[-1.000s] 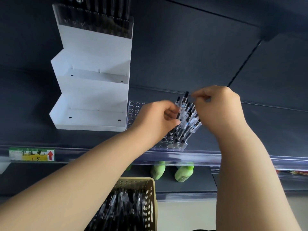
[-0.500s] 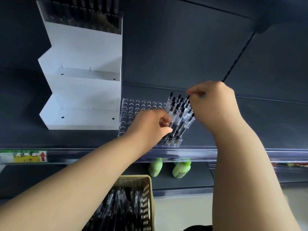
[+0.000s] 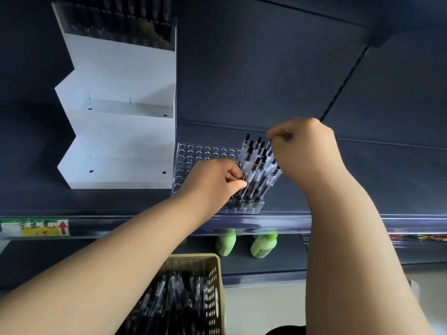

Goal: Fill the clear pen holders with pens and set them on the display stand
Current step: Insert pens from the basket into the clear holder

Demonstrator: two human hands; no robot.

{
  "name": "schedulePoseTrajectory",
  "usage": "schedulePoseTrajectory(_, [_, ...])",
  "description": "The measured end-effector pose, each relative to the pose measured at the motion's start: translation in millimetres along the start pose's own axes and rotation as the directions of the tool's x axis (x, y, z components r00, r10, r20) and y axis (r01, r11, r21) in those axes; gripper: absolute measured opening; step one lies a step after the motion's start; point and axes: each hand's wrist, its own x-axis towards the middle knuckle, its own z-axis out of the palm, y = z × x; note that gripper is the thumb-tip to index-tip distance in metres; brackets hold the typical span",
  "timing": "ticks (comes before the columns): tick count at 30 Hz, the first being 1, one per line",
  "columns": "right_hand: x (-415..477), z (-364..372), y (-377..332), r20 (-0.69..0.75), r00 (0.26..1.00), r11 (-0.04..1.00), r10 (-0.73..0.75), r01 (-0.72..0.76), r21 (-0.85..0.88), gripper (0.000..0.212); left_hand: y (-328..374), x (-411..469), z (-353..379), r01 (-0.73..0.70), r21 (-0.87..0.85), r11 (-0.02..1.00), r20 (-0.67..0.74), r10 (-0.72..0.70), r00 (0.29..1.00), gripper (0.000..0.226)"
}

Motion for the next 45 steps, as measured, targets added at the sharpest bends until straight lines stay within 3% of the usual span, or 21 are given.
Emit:
schedulePoseTrajectory(10, [-14, -3, -9, 0.08, 0.996, 0.998, -0.045, 0.048, -0.04, 0.028, -18, -28, -47, 0.035, 0.224, 0.974, -0.081, -0.017, 0.997, 0.013])
schedulePoseTrajectory(15, [-21, 8, -5, 0.093, 0.995, 0.991, -0.033, 0.044, -0.124, 0.029, -21, -64, -73, 0.032, 0.467, 0.884, -0.053, -0.009, 0.999, 0.022])
schedulePoseTrajectory(21, [-19, 14, -4, 0.049, 0.996, 0.983, -0.069, 0.076, -0.168, 0.026, -26, -109, -87, 0.034, 0.585, 0.81, -0.004, -0.038, 0.999, 0.024])
schedulePoseTrajectory(39, [-26, 15, -10, 0.008, 0.989, 0.974, -0.147, 0.146, -0.175, 0.025, -37, -133, -97, 0.052, 0.64, 0.766, 0.044, -0.104, 0.994, 0.029])
schedulePoseTrajectory(42, [-40, 19, -23, 0.021, 0.977, 0.964, -0.212, 0.212, -0.163, 0.027, -41, -132, -97, 0.048, 0.664, 0.746, 0.062, -0.119, 0.991, 0.031])
schedulePoseTrajectory(45, [-62, 34, -38, 0.142, 0.936, 0.933, -0.321, 0.339, -0.123, 0.028, -45, -132, -96, 0.035, 0.684, 0.729, 0.091, -0.134, 0.987, 0.033])
